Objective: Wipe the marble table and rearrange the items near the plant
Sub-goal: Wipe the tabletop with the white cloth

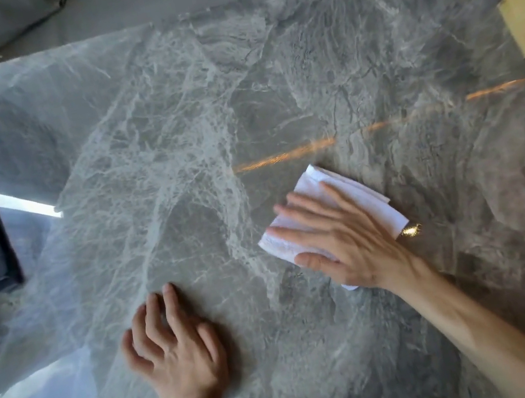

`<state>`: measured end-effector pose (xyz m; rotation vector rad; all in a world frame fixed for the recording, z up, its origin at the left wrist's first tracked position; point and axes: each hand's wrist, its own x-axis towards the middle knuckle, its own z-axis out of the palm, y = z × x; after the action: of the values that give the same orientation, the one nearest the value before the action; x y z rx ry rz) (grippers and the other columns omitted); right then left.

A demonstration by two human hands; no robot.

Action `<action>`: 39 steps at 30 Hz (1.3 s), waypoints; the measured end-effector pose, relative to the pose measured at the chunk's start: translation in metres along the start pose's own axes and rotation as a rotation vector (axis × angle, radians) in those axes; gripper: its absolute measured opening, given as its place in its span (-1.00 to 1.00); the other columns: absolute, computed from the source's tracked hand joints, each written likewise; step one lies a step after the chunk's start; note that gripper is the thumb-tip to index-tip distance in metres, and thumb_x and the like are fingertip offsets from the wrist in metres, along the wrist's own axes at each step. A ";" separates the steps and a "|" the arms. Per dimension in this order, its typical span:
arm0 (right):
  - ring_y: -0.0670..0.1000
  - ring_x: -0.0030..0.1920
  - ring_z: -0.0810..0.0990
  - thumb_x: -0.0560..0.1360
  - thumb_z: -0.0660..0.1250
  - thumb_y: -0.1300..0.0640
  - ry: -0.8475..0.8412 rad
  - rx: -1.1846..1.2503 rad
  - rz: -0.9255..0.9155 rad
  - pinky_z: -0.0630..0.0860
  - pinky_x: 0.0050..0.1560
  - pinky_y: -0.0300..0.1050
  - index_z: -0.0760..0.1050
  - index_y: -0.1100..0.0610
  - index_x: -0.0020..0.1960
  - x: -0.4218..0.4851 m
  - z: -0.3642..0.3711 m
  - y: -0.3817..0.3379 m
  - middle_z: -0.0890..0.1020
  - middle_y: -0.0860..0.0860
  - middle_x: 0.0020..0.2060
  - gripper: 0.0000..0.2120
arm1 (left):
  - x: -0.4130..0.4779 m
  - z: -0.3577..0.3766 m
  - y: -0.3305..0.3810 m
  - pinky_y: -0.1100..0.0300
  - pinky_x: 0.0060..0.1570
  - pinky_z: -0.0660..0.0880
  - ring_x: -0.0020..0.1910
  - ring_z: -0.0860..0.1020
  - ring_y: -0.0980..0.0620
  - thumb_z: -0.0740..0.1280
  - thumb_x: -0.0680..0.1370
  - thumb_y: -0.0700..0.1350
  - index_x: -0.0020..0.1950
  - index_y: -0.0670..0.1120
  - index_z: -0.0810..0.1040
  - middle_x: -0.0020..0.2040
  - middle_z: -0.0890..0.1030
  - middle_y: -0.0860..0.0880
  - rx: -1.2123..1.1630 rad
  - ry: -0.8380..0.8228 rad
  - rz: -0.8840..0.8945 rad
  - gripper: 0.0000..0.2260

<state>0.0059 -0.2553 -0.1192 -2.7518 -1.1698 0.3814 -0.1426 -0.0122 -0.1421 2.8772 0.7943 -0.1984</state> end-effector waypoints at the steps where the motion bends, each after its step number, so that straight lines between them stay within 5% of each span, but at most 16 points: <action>1: 0.10 0.59 0.01 0.58 -0.07 -0.29 0.063 -0.011 0.147 0.05 0.50 0.31 0.09 -0.22 0.54 -0.004 0.004 0.001 0.13 -0.04 0.58 -0.45 | 0.000 0.000 0.000 -0.16 0.46 -0.03 0.44 0.18 -0.21 0.06 0.42 -0.01 0.48 -0.11 0.22 0.42 0.29 -0.20 -0.001 -0.005 0.000 -0.38; 4: 0.28 0.58 -0.10 0.52 -0.09 -0.40 0.131 -0.010 0.728 -0.07 0.50 0.39 -0.04 -0.17 0.57 0.002 0.018 -0.014 -0.03 0.13 0.59 -0.32 | 0.001 0.000 -0.001 -0.15 0.46 -0.04 0.43 0.19 -0.22 0.05 0.42 0.00 0.48 -0.12 0.23 0.41 0.30 -0.20 0.000 -0.008 -0.002 -0.39; 8: 0.29 0.57 0.01 0.49 -0.06 -0.45 0.197 0.047 0.973 0.03 0.44 0.45 0.05 -0.13 0.57 0.047 0.023 -0.044 0.11 0.14 0.58 -0.26 | 0.001 -0.001 0.000 -0.14 0.46 -0.05 0.43 0.20 -0.23 0.05 0.43 0.00 0.47 -0.12 0.24 0.40 0.31 -0.21 -0.003 0.000 -0.003 -0.40; 12: 0.15 0.59 0.00 0.46 -0.01 -0.46 0.165 0.021 0.783 -0.05 0.46 0.43 0.05 -0.19 0.55 0.064 0.021 -0.067 0.07 0.03 0.59 -0.28 | 0.001 0.000 0.000 -0.16 0.45 -0.03 0.42 0.21 -0.23 0.05 0.43 0.00 0.47 -0.12 0.25 0.40 0.32 -0.21 0.004 0.008 -0.002 -0.40; 16: 0.02 0.58 0.10 0.55 0.02 -0.35 0.163 -0.026 0.559 0.12 0.47 0.28 0.12 -0.18 0.54 0.016 0.029 -0.072 0.14 -0.06 0.58 -0.40 | 0.001 0.000 0.001 -0.17 0.46 -0.02 0.42 0.21 -0.23 0.05 0.42 0.00 0.48 -0.11 0.24 0.40 0.31 -0.21 -0.018 0.017 0.004 -0.39; 21: 0.37 0.52 0.13 0.51 0.05 -0.39 0.164 -0.126 0.918 0.07 0.45 0.42 0.19 -0.22 0.51 -0.046 0.040 -0.055 0.20 0.08 0.56 -0.39 | 0.002 0.000 0.002 -0.17 0.46 -0.04 0.44 0.20 -0.24 0.03 0.43 0.01 0.49 -0.10 0.21 0.42 0.28 -0.21 -0.026 -0.026 -0.012 -0.39; 26: 0.36 0.46 0.25 0.49 0.03 -0.45 0.297 -0.045 1.029 0.11 0.46 0.36 0.31 -0.20 0.46 0.018 0.023 -0.010 0.28 0.23 0.50 -0.37 | 0.001 -0.001 0.001 -0.19 0.46 -0.02 0.44 0.20 -0.24 0.04 0.43 0.00 0.49 -0.10 0.21 0.42 0.29 -0.20 -0.023 -0.027 -0.010 -0.39; 30: 0.31 0.49 0.19 0.46 0.08 -0.45 0.307 -0.024 0.727 0.07 0.50 0.27 0.32 -0.30 0.41 0.080 0.011 -0.022 0.31 0.08 0.49 -0.43 | 0.001 0.001 0.001 -0.20 0.46 0.00 0.44 0.21 -0.24 0.04 0.42 0.00 0.48 -0.11 0.23 0.41 0.30 -0.20 -0.021 -0.017 -0.005 -0.39; 34: 0.27 0.55 0.09 0.45 0.27 -0.12 0.236 0.067 0.438 0.06 0.52 0.24 0.45 -0.25 0.32 0.040 0.020 -0.079 0.32 0.01 0.49 -0.57 | 0.001 0.001 0.001 -0.24 0.45 0.03 0.44 0.22 -0.24 0.05 0.43 0.00 0.48 -0.11 0.24 0.41 0.29 -0.21 -0.035 -0.006 0.001 -0.39; 37: 0.26 0.51 0.20 0.37 0.34 0.02 0.170 0.057 0.341 0.17 0.47 0.26 0.50 -0.19 0.27 -0.042 0.028 -0.082 0.38 0.03 0.46 -0.53 | 0.000 0.000 0.002 -0.25 0.45 0.03 0.45 0.21 -0.24 0.04 0.43 0.00 0.48 -0.12 0.25 0.42 0.27 -0.20 -0.062 0.010 -0.003 -0.39; 39: 0.27 0.39 0.35 0.36 0.36 -0.03 0.173 0.010 0.451 0.28 0.37 0.19 0.51 -0.15 0.30 -0.079 0.024 -0.036 0.44 0.04 0.38 -0.51 | 0.000 0.000 0.001 -0.23 0.46 0.00 0.45 0.20 -0.24 0.04 0.43 0.01 0.49 -0.12 0.23 0.42 0.25 -0.21 -0.069 -0.004 0.004 -0.39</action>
<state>-0.0786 -0.2872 -0.1198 -2.9512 -0.5014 0.1823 -0.1419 -0.0127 -0.1419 2.8125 0.7790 -0.1726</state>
